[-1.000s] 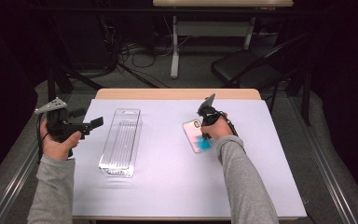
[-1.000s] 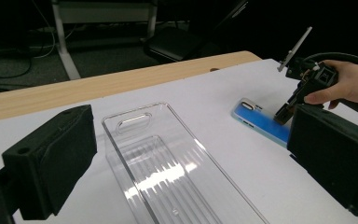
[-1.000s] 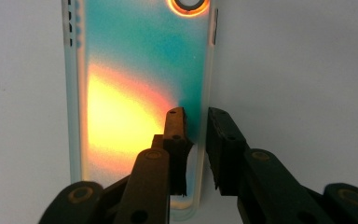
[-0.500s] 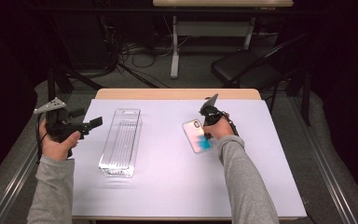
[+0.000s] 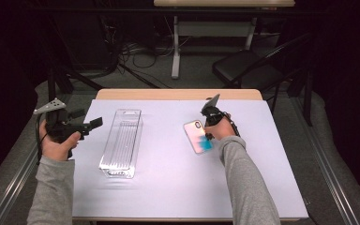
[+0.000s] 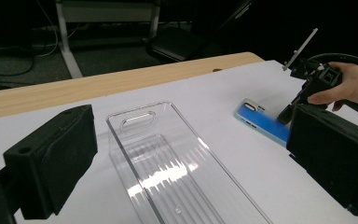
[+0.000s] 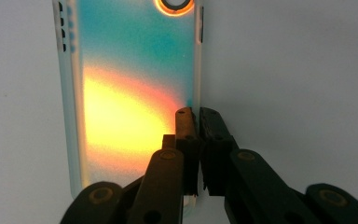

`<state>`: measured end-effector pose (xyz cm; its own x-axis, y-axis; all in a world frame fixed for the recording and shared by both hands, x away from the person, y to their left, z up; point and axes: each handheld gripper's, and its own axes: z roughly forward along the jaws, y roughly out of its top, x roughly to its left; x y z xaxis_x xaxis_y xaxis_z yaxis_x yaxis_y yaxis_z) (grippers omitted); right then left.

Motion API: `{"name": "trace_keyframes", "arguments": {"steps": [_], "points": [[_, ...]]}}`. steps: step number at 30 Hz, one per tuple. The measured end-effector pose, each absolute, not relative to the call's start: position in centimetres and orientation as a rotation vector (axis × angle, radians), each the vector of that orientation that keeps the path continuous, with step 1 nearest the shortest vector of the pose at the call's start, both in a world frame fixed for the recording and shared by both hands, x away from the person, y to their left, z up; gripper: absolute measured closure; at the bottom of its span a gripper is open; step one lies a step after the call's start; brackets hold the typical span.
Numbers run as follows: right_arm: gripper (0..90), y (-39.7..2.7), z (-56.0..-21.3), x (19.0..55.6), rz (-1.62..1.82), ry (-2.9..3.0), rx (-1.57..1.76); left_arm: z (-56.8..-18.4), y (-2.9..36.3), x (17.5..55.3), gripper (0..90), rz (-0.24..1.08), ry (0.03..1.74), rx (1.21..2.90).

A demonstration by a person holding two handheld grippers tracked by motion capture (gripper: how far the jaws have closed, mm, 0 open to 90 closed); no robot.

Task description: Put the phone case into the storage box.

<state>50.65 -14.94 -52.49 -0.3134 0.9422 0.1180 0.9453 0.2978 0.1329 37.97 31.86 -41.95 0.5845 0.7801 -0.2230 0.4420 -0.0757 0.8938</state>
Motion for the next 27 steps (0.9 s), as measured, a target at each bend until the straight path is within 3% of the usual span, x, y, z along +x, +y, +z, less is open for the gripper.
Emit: {"name": "trace_keyframes", "arguments": {"steps": [27], "points": [[87.6, -15.67, -51.89, 50.46, -0.336, -2.492, -1.865, -42.07, 31.67, 38.04, 1.9, 0.383, 1.027, 1.722]]}}
